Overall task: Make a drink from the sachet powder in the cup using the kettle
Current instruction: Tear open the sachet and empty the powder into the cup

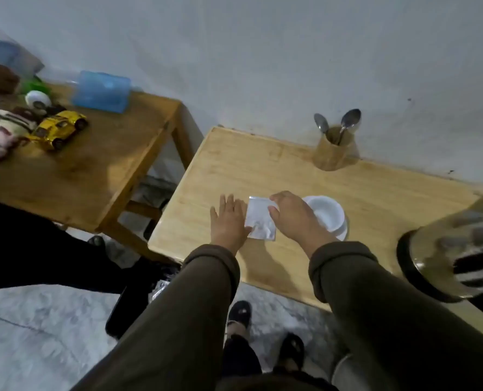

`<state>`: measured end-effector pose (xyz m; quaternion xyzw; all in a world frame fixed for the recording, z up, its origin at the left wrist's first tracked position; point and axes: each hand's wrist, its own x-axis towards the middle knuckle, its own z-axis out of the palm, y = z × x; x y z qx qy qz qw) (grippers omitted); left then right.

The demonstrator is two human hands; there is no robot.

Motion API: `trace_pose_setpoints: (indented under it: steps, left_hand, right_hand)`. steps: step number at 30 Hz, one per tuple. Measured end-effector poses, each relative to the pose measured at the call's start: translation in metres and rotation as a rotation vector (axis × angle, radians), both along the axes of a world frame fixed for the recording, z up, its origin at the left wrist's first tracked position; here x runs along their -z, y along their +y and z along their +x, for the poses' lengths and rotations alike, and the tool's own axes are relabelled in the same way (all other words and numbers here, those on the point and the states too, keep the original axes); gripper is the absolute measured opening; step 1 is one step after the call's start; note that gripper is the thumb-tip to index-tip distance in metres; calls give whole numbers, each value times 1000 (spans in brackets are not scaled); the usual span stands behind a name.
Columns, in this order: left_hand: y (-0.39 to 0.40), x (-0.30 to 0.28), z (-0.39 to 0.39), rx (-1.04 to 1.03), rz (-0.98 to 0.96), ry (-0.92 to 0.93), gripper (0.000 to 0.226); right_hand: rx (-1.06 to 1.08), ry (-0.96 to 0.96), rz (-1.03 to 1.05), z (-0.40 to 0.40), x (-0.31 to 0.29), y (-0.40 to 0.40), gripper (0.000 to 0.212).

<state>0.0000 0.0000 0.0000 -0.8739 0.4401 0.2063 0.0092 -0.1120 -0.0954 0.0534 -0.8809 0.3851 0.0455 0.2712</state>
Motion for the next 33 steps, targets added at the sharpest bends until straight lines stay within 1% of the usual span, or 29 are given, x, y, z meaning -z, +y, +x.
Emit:
trace_pose_setpoints:
  steps: [3,6,11,15,18,22,29,31,33]
  left_hand:
    - [-9,14,13,6,20,19,81]
    - [-18,28,22,51,-4,47,85]
    - [-27,42,40,72,-80,108,81]
    - [-31,45,51,85,-123,142,77]
    - [-31,46,54,93,-143,128,74]
    - [-30,46,54,74,-160,142,74]
    - [-33,39,56,71,-173,149,72]
    - [-37,36,56,81,-187,176,70]
    - [-41,31,54,117,-232,196,71]
  right_hand:
    - [36,76,11,16,13,-7,41]
    - [84,165,45,30,29,-14,41]
    - [136,207,19,50,51,-27,30]
    - [135,235,-5,60,62,-28,33]
    - [141,281,-31,67,63,-30,40]
    - [185,318,-126,72,67,-32,44]
    - [210,310,-236,72,68,-36,28]
    - [188,335,-216,74,65,-41,23]
    - [179,343,-148,77,56,-46,21]
